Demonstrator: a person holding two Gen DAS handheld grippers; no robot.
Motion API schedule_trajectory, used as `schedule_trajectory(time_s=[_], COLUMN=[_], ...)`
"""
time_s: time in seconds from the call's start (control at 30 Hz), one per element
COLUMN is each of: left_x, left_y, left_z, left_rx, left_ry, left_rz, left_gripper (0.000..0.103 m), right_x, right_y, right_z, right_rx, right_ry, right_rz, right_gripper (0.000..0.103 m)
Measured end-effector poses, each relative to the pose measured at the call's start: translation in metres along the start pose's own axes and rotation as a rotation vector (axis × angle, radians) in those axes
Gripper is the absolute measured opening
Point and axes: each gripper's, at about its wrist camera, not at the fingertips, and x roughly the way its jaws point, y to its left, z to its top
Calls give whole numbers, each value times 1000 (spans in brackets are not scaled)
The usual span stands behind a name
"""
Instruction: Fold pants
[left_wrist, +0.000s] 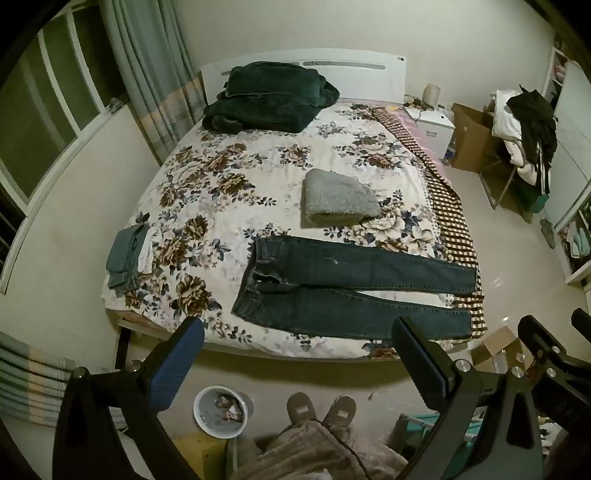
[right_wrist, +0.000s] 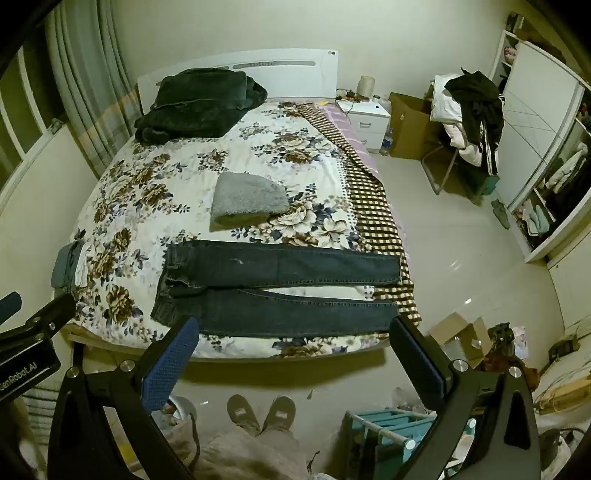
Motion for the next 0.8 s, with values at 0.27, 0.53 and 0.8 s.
schedule_trajectory(time_s=[0.27, 0.53, 0.8], left_x=[1, -1, 0], left_y=[2, 0, 0], left_z=[1, 0, 0], left_rx=[0, -2, 0], left_ry=[2, -7, -8], left_rz=[-4, 3, 6], left_gripper=[103, 103, 103], right_x=[-1, 1, 2], right_y=[0, -1, 4], right_z=[0, 2, 2], right_rx=[-3, -6, -10], right_ry=[4, 8, 7], right_rz=[-5, -4, -5], right_gripper=[103, 103, 103])
